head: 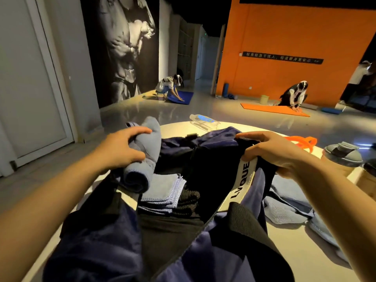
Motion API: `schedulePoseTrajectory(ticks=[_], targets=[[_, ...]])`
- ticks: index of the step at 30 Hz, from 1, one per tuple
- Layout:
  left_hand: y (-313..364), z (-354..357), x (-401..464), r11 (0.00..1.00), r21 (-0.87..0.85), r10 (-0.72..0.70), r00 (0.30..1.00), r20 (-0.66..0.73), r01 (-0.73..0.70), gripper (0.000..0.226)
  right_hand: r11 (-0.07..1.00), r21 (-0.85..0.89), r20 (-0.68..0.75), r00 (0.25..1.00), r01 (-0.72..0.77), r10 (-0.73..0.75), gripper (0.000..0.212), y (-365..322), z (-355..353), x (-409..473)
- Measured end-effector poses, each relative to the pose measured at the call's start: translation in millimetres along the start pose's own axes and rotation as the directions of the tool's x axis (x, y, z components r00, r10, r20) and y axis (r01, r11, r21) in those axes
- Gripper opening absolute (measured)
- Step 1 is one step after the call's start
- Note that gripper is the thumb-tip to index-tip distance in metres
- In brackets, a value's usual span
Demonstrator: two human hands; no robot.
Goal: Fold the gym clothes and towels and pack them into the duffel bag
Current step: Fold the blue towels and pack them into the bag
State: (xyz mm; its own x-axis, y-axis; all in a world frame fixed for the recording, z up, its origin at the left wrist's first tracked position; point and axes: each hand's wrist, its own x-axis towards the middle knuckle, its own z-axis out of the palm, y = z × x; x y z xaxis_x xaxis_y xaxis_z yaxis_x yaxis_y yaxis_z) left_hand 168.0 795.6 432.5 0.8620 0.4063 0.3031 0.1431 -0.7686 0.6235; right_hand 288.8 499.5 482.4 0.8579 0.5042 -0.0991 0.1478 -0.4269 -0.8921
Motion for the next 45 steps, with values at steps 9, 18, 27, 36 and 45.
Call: schedulePoseTrajectory(ticks=[9,18,27,36,45], targets=[[46,9,-42,0.894,-0.424,0.204,0.974,0.095,-0.146,0.060,0.999,-0.039,-0.015,1.000,-0.028,0.027,0.041,0,-6,0],[76,105,-17,0.913,-0.398,0.120,0.869,0.480,0.094,0.066,0.997,-0.017,-0.040,0.996,-0.078,0.077,0.054,3,-8,-2],[64,122,-3,0.967,-0.251,0.066,0.915,0.398,0.039,0.073,0.999,0.035,-0.029,0.999,-0.033,0.034,0.051,8,-9,-4],[69,131,-24,0.943,-0.333,0.103,0.937,0.334,0.015,0.060,0.999,-0.016,-0.044,0.998,-0.038,0.037,0.053,11,-9,1],[72,130,-20,0.825,-0.532,-0.048,0.962,0.268,0.190,0.052,0.999,0.004,-0.039,0.999,-0.036,0.036,0.053,12,-10,0]])
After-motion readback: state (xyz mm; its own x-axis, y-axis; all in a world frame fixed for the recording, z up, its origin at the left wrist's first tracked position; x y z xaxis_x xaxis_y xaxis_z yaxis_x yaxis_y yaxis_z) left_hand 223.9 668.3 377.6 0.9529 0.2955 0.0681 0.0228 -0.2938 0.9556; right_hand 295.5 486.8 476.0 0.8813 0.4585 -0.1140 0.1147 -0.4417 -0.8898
